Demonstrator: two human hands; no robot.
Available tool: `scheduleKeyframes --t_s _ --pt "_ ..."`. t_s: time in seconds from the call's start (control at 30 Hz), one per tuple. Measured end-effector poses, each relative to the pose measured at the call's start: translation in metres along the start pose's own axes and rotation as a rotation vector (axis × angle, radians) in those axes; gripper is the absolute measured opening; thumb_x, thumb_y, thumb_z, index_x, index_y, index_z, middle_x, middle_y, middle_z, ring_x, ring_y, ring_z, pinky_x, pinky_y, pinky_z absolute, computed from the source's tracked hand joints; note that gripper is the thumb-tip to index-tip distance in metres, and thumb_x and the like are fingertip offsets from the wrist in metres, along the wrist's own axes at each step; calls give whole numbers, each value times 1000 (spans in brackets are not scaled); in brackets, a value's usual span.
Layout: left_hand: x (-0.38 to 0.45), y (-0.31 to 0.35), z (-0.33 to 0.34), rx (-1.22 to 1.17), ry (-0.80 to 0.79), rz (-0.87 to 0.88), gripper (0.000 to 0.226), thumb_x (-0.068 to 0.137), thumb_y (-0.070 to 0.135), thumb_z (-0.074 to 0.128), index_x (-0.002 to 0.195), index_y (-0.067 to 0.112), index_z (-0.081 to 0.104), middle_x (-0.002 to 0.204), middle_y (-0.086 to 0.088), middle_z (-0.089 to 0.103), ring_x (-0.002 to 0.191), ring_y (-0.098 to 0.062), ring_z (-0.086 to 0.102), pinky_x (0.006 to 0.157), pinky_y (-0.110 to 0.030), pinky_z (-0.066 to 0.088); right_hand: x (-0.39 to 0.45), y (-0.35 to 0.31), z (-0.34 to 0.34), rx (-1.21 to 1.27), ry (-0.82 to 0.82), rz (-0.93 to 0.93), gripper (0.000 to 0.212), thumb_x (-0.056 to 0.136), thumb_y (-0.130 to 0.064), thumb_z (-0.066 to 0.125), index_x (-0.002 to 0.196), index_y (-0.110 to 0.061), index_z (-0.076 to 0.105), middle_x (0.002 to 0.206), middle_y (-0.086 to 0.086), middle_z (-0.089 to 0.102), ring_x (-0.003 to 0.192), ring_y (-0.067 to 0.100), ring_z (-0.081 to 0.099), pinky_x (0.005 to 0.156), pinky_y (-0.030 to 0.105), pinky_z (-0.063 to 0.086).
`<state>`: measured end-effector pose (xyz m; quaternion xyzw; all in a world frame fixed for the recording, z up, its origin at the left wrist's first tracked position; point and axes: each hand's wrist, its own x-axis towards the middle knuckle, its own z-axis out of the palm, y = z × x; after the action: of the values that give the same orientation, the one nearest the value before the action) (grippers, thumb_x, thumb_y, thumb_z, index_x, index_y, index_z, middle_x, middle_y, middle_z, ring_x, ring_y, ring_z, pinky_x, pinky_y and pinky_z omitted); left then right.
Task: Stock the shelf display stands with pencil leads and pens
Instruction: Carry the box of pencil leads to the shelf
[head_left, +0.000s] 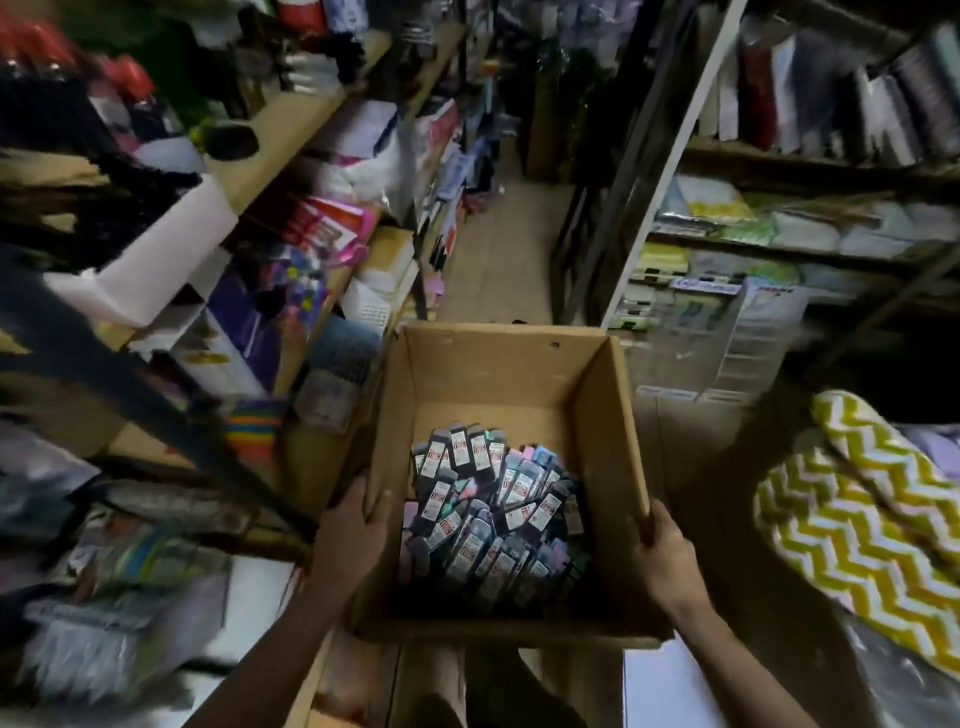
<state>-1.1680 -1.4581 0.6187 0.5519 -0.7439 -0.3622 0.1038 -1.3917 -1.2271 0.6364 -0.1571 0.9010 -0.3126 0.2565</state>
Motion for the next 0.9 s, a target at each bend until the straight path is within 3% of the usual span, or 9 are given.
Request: scheduleKeyframes --t_s 0.1,0.27,0.4,0.5,0.67,0.73,0.8,0.9 --pt "62 35 2 -10 2 33 35 100 31 49 128 11 56 118 -17 66 108 -36 62 89 -33 43 62 -35 -12 -8 13 -15 37 99 -19 52 135 -12 47 110 17 67 91 36 67 72 38 51" --pt "164 96 9 -13 26 88 31 99 28 51 119 6 59 109 -21 66 101 -37 62 78 -31 39 160 -93 -29 13 41 -26 39 100 -24 50 137 -14 46 116 16 66 105 37 63 89 44 52" --pt "256 131 30 -71 -17 73 33 99 29 49 125 9 56 116 -16 64 106 -33 60 88 -35 45 251 -127 -30 11 58 -28 28 99 -24 50 124 -12 53 111 17 68 104 40 62 88 47 50" --pt "326 151 48 -123 -38 80 27 99 27 49 117 9 58 105 -14 65 98 -32 61 87 -40 49 328 -152 -29 -14 35 -23 36 98 -18 53 133 -14 50 111 18 68 104 38 64 89 46 51" --pt "424 200 68 -123 -23 50 30 98 23 53 122 5 58 112 -18 64 105 -35 60 84 -39 46 440 -197 -41 -10 -36 -38 40 100 -18 48 140 -16 43 108 13 67 93 32 67 84 47 56" --pt "457 223 73 -99 -18 41 34 98 21 53 128 4 55 118 -19 63 109 -36 59 87 -39 45 479 -211 -47 -13 -63 -54 38 101 -19 47 138 -16 43 101 3 64 80 19 65 68 34 56" --pt "487 241 80 -74 -3 23 36 97 22 54 129 4 54 119 -21 63 109 -39 59 84 -37 44 517 -222 -53 0 -90 -70 36 101 -19 47 137 -17 44 98 -4 61 73 1 57 57 15 46" --pt "519 259 99 -40 22 -30 38 97 26 54 130 7 54 118 -21 65 107 -39 61 83 -39 45 578 -235 -63 -30 -182 -100 34 101 -22 48 134 -21 47 96 -10 61 75 -7 54 59 5 40"
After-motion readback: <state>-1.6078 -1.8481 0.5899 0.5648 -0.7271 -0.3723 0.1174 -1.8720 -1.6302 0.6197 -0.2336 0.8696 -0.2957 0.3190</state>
